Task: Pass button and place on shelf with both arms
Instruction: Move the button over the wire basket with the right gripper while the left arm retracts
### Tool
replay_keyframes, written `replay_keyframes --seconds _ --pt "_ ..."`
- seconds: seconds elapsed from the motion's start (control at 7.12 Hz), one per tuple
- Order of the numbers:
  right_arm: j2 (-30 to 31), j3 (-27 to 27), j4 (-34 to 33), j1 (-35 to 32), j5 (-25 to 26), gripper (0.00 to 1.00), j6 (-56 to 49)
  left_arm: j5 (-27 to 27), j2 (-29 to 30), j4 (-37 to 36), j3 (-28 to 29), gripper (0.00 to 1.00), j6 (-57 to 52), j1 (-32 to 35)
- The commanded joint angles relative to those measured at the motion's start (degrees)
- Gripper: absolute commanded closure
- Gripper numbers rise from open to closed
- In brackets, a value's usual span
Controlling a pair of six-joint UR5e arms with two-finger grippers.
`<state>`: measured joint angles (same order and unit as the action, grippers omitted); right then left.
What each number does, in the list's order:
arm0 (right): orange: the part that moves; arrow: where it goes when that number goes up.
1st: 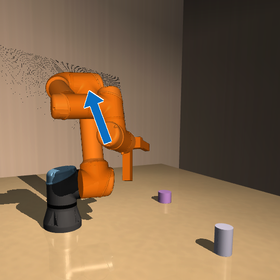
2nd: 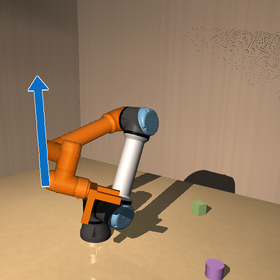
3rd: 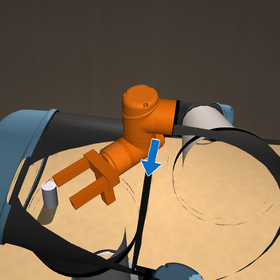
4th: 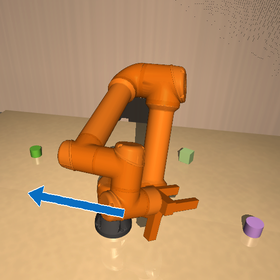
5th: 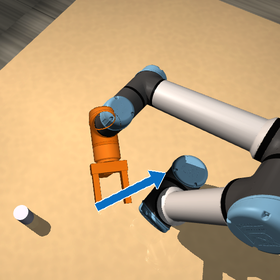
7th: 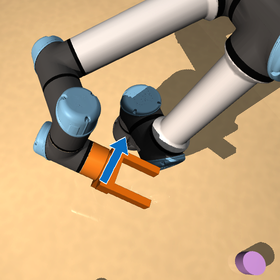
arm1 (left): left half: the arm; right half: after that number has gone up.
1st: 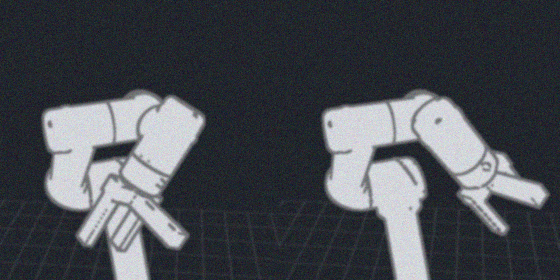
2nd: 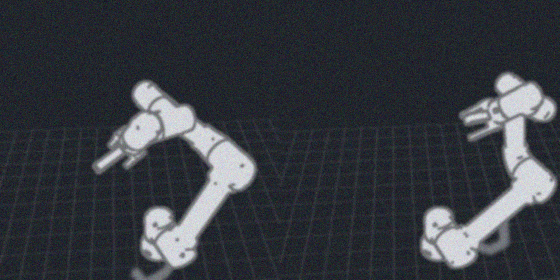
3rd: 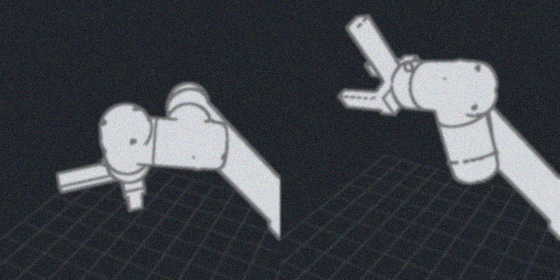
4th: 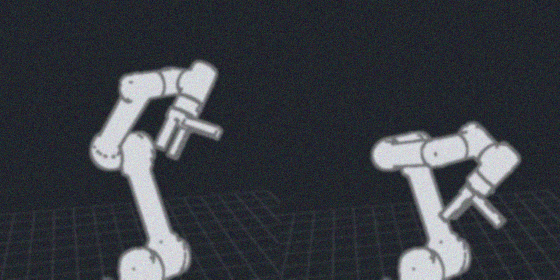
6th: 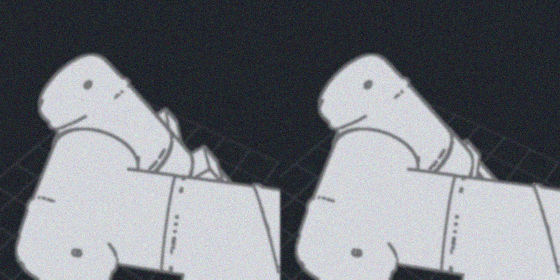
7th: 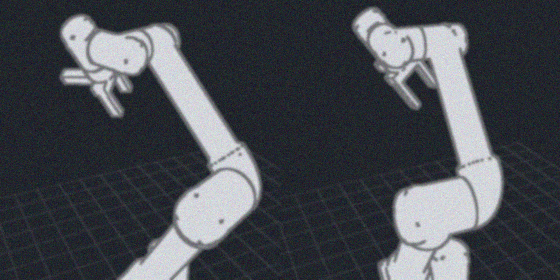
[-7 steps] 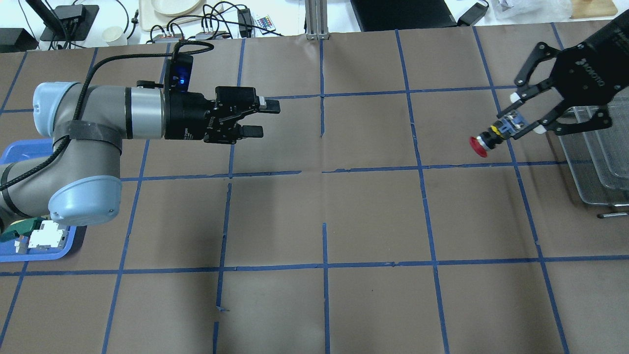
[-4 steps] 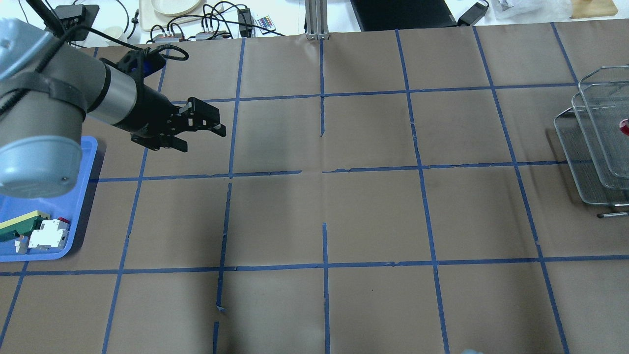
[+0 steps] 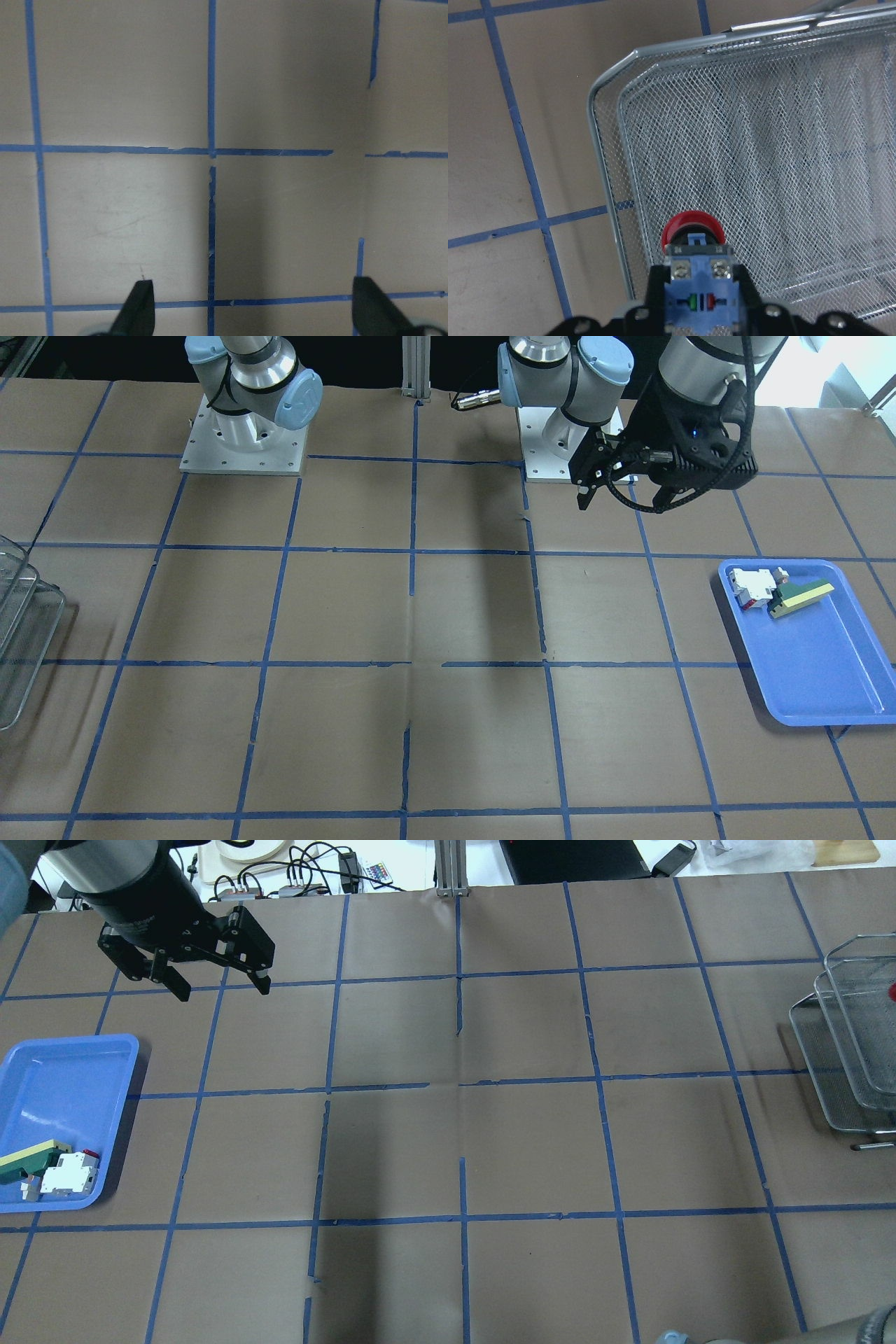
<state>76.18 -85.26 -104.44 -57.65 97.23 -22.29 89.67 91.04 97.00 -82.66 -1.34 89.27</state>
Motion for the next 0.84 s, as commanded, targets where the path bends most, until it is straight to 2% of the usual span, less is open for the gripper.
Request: replay_keyframes --seconds 0.0,0.28,0.42,0.56,0.7 --pt "-1.9 0.0 -1.1 1.3 -1.3 0.96 0.1 5.2 0.0 1.5 -1.6 0.00 -0.1 1.9" --pt "-3.0 0.0 -1.0 2.8 -1.3 0.90 0.0 4.5 -1.0 1.4 -2.6 0.00 -0.2 0.9" --pt "-3.1 0.0 -1.0 2.8 -1.3 0.69 0.3 2.5 -1.6 1.5 -2.5 0.00 -0.3 -0.9" --pt "-3.7 0.0 -1.1 2.9 -1.3 0.54 0.4 -1.4 -1.8 1.5 -1.8 0.00 -0.4 -3.6" --pt "-3.8 0.0 -0.9 3.0 -1.3 0.18 0.5 -0.7 -2.5 1.5 -2.5 0.00 0.2 -3.3"
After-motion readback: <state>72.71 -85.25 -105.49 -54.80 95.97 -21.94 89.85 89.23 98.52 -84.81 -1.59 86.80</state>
